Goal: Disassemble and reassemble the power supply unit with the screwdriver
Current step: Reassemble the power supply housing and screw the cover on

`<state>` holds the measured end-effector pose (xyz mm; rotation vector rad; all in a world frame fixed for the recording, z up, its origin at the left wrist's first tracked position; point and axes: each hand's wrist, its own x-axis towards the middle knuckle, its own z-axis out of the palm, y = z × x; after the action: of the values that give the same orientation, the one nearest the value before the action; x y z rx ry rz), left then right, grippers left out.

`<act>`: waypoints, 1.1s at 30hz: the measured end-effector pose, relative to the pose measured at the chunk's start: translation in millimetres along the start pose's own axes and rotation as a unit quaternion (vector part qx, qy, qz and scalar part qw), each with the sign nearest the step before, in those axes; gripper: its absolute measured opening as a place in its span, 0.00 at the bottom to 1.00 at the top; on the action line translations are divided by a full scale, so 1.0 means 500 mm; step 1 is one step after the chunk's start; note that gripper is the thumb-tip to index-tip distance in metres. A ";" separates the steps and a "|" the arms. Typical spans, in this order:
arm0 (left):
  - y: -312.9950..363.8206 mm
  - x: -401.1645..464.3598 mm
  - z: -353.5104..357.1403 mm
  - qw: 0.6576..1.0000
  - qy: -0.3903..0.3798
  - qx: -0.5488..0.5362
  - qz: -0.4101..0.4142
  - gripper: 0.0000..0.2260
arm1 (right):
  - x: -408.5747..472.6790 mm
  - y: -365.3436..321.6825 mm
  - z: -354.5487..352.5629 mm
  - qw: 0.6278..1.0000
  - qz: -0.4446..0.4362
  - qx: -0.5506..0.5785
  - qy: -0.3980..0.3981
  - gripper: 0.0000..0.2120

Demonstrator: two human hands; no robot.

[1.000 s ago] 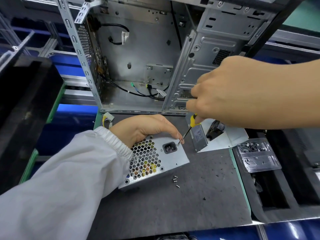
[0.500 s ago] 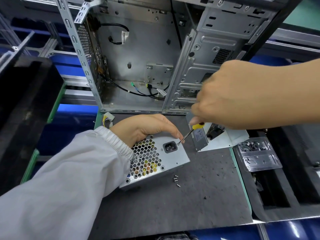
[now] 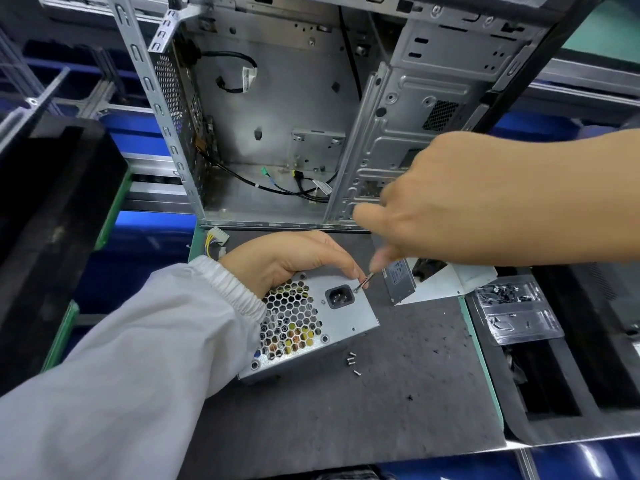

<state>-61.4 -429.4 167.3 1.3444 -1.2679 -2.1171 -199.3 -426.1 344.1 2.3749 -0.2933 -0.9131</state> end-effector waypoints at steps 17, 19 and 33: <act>-0.002 0.005 -0.001 1.000 0.002 0.011 -0.007 0.08 | 0.014 0.002 -0.013 0.998 0.047 0.016 -0.028 0.21; -0.001 0.003 -0.001 1.000 -0.008 -0.006 -0.012 0.08 | 0.009 0.016 -0.011 0.997 0.023 0.075 -0.024 0.26; 0.004 -0.004 0.004 1.000 -0.009 0.001 -0.017 0.08 | 0.001 0.011 -0.016 0.999 0.033 -0.012 -0.035 0.23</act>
<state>-62.4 -428.2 170.5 1.3606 -1.2634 -2.1564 -193.6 -427.6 351.8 2.3017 -0.3838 -0.9645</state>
